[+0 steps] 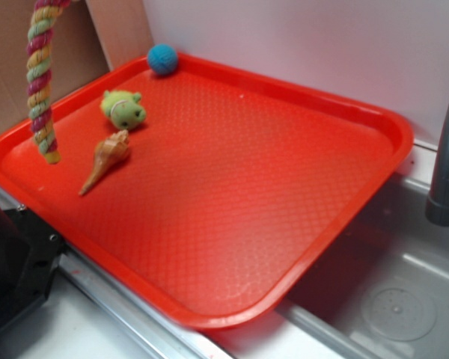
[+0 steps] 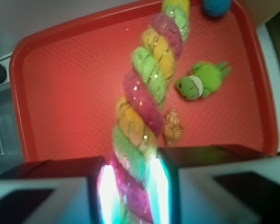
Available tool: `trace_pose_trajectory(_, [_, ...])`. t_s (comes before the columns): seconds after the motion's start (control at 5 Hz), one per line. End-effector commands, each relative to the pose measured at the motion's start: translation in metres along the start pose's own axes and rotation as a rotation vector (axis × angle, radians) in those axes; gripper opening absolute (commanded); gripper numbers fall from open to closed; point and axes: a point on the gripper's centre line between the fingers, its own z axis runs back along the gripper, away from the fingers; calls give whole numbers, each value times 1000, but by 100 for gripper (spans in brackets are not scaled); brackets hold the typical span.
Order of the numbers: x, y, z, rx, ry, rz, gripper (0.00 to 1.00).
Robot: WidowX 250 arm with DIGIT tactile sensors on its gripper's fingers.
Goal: Grab the multicolored rope.
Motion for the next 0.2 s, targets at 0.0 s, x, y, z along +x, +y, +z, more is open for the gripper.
trace_pose_trajectory(0.0, [-18,-18,20,31,-63,-42,0])
